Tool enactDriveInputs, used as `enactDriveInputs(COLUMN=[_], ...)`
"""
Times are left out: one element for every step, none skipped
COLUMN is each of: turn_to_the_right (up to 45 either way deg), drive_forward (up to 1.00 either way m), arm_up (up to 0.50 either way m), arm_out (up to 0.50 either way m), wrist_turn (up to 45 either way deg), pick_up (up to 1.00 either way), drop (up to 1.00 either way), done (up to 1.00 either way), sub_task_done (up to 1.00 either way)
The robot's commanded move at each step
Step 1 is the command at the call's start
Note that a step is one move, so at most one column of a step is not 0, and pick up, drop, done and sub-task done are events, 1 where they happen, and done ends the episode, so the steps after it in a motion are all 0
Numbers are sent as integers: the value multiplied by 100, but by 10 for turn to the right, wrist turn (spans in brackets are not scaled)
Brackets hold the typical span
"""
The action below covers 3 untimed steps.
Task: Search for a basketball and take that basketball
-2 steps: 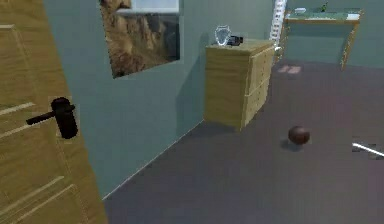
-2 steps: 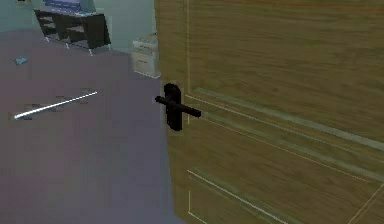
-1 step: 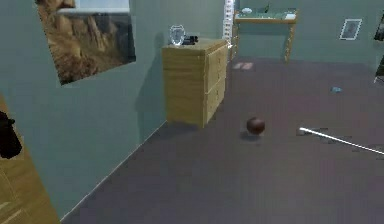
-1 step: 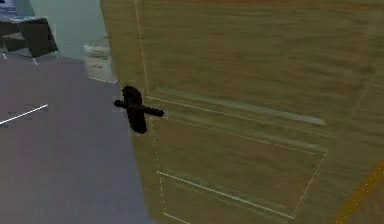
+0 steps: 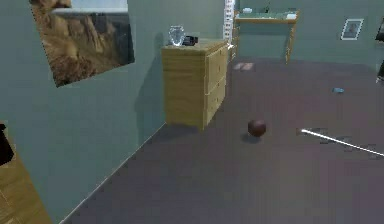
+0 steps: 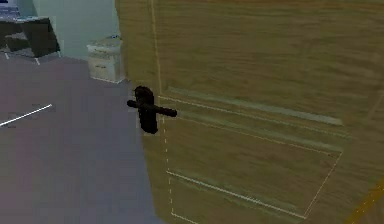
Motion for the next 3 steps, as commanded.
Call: enactDriveInputs(turn_to_the_right=[330, 0, 30], drive_forward=[0, 100, 0], arm_up=[0, 0, 0], arm_out=[0, 0, 0], wrist_turn=[0, 0, 0], pick_up=[0, 0, 0], drop=[0, 0, 0], done=[0, 0, 0], sub_task_done=[0, 0, 0])
